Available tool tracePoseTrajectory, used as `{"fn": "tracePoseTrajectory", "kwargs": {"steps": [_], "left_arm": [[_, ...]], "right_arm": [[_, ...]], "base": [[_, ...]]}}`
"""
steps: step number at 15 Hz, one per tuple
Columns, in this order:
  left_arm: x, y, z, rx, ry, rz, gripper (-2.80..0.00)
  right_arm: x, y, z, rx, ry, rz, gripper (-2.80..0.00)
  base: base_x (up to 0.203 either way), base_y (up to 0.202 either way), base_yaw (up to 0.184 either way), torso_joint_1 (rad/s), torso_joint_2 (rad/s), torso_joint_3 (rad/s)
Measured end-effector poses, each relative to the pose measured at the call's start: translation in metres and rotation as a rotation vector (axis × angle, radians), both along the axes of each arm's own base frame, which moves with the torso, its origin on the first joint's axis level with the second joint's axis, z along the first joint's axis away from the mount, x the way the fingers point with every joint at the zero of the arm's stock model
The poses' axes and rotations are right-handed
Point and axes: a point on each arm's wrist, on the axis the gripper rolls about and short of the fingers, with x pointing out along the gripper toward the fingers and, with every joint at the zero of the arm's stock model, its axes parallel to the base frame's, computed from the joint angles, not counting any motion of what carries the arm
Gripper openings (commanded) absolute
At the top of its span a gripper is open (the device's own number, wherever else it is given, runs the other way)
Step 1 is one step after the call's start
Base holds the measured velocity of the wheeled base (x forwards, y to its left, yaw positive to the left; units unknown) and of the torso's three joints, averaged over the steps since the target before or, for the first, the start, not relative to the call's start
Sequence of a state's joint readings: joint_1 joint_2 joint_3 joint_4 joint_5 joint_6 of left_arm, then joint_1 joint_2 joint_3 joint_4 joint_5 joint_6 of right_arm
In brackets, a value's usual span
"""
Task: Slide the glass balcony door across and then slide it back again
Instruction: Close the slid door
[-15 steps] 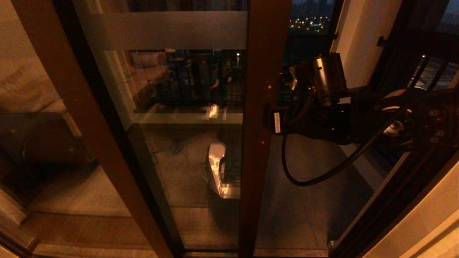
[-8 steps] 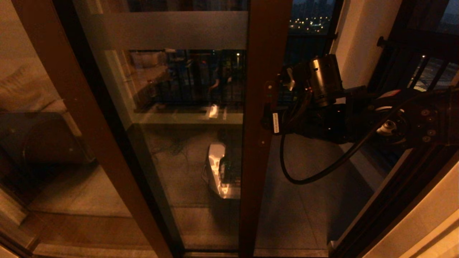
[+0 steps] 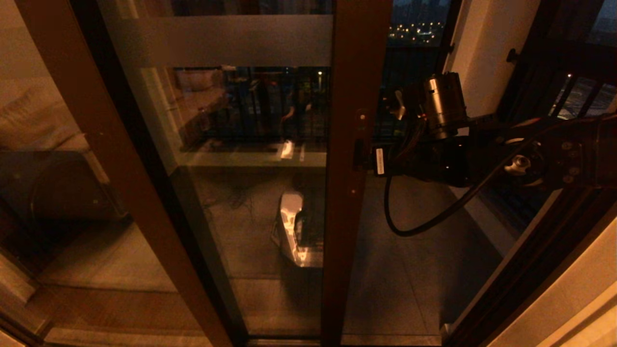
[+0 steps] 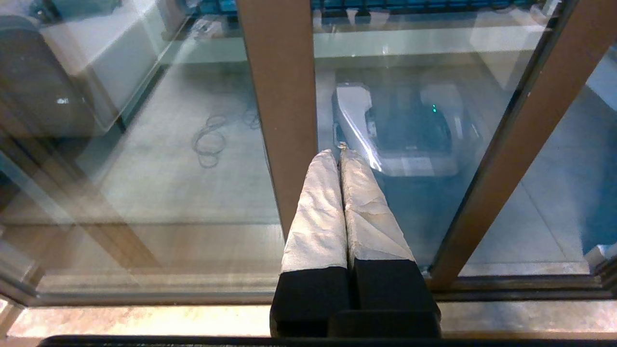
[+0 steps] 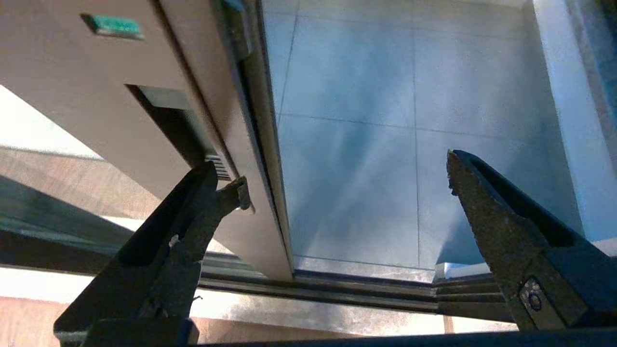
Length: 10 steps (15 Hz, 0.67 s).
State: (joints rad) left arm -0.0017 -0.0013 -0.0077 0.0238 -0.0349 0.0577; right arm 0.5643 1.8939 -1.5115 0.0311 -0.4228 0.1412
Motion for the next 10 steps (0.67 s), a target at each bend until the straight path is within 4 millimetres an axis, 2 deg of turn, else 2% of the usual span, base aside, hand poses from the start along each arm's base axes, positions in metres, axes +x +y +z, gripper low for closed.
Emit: {"fn": "tracePoseTrajectory", "kwargs": {"steps": [10], "left_arm": [[0.000,0.000,0.000,0.000,0.000,0.000,-2.80]], "right_arm": [[0.016,0.005,-0.001,-0.018,-0.016,0.000,0.00]], "base": [[0.000,0.000,0.000,0.000,0.00,0.000]]}}
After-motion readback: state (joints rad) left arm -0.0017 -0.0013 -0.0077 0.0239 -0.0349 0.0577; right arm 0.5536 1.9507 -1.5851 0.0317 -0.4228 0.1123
